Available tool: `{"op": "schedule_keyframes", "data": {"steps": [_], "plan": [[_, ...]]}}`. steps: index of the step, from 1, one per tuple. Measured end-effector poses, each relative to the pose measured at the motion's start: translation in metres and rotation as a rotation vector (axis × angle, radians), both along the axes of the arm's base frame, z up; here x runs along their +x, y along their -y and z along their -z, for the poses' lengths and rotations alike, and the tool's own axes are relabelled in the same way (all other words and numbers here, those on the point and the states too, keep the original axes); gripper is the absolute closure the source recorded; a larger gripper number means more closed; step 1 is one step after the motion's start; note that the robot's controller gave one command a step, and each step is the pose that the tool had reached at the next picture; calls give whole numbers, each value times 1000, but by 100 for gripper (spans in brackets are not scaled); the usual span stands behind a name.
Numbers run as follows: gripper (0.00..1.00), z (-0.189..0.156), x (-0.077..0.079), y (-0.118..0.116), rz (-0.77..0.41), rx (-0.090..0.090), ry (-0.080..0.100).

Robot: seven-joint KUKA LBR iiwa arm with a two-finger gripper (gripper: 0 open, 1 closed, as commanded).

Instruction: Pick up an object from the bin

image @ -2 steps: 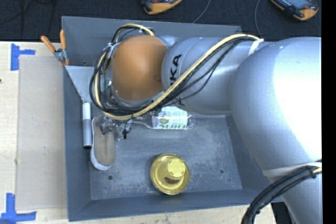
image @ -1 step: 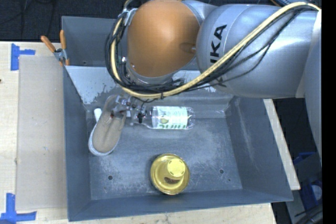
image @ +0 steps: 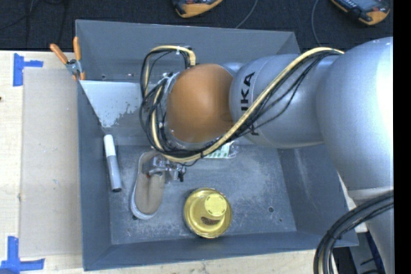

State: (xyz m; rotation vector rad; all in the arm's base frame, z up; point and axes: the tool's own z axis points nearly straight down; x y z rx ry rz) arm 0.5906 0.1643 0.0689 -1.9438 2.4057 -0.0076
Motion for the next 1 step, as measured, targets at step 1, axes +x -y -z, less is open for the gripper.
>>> {"op": "schedule_keyframes", "data": {"steps": [1], "plan": [[100,-3,-5,-6,-26,0,6]]}}
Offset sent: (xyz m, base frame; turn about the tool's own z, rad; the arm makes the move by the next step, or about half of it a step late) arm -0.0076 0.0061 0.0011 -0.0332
